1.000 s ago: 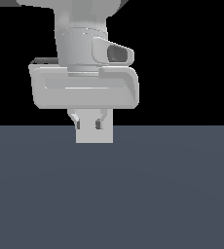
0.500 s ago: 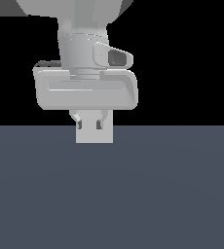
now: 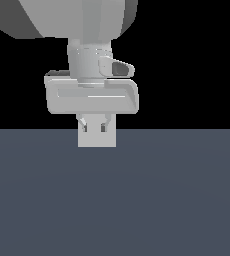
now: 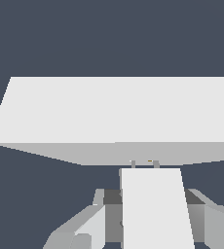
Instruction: Plug the charger into the wall socket.
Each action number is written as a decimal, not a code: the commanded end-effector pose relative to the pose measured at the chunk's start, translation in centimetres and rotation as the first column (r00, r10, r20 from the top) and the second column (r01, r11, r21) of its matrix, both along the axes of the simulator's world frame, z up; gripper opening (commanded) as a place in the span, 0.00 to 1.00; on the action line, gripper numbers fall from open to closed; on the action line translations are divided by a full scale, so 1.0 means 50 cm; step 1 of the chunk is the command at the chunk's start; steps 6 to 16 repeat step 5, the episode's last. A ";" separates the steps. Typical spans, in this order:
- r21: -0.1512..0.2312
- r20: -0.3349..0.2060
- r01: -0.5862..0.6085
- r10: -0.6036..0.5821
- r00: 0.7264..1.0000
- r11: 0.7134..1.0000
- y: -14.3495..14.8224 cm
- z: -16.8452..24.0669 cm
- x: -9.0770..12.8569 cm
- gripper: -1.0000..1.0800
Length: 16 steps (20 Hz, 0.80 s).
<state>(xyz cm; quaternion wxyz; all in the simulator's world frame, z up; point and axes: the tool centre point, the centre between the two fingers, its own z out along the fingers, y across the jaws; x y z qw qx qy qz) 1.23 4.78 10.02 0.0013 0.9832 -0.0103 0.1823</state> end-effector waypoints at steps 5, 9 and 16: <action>-0.001 0.000 -0.001 0.001 1.000 1.000 0.000 0.000 0.012 0.00; -0.001 0.000 -0.001 0.001 1.000 1.000 0.000 0.000 0.012 0.00; -0.001 0.000 -0.001 0.001 1.000 1.000 0.000 0.000 0.012 0.00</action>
